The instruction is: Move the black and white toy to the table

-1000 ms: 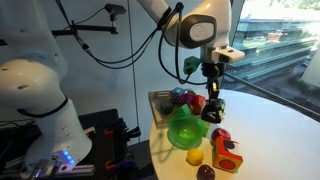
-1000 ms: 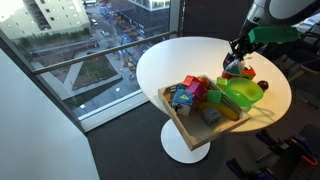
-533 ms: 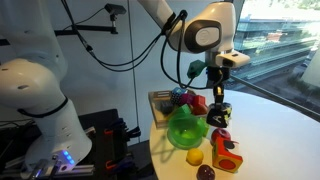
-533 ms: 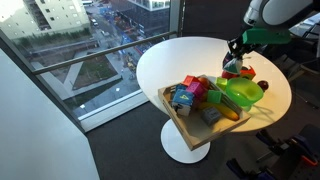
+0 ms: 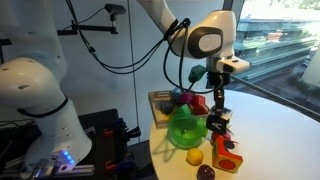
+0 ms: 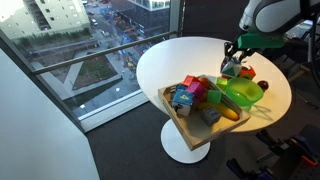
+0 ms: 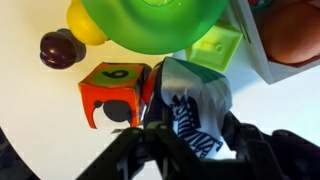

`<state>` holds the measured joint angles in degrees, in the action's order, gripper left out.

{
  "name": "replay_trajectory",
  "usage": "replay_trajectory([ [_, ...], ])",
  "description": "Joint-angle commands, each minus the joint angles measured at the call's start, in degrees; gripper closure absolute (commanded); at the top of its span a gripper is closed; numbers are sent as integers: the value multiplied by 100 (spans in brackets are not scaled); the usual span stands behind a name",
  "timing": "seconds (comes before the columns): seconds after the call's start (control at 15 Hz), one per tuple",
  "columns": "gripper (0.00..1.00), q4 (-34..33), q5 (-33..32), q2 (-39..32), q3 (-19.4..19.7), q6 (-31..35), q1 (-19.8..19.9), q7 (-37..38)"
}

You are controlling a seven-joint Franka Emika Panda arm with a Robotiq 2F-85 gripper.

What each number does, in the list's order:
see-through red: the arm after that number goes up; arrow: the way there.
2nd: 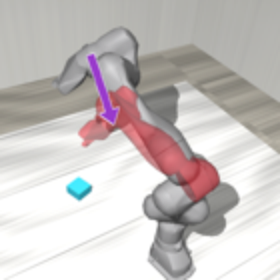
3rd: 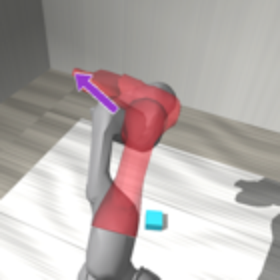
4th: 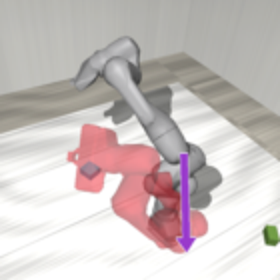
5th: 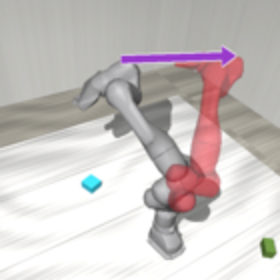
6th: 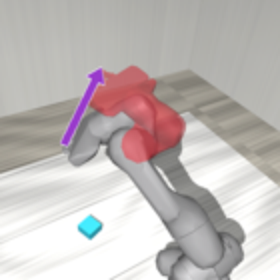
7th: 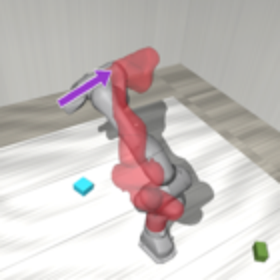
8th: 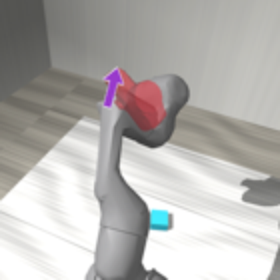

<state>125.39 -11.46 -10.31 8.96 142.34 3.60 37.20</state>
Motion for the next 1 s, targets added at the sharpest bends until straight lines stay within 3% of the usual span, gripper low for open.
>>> replay_trajectory([
  [0.0,16,-162,-198,-52,92,-123,-107,211],
  [0.13,2,-166,-188,-37,96,-131,-117,204],
  [0.2,0,-165,-160,-22,93,-141,-118,177],
  [0.93,0,77,112,385,-62,-252,-109,-358],
])
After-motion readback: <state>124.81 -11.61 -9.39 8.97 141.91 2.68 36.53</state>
